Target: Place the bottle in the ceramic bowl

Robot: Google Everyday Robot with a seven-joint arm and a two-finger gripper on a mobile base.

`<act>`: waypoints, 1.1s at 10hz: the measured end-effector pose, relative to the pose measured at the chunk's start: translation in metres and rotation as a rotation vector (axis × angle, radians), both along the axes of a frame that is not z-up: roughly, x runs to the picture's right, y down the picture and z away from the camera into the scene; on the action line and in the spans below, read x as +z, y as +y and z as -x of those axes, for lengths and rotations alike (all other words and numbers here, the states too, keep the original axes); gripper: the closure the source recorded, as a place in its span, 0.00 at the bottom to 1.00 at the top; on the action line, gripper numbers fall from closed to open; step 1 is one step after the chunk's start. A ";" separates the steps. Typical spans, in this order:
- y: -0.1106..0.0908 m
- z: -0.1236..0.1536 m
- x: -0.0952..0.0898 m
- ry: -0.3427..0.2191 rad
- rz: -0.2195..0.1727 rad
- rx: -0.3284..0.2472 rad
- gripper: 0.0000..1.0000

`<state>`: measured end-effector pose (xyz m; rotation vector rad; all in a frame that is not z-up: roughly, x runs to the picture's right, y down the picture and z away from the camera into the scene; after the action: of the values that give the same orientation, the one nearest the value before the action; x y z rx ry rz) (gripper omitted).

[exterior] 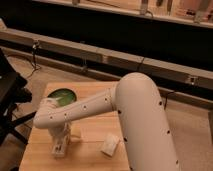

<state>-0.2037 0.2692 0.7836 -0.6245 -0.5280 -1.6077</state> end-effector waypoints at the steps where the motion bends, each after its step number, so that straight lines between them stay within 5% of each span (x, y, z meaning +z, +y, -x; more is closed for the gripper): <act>1: 0.001 -0.001 0.000 0.000 0.000 0.001 0.20; 11: 0.005 -0.012 0.004 -0.001 0.004 0.014 0.20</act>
<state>-0.1914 0.2744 0.7873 -0.6217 -0.5349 -1.5941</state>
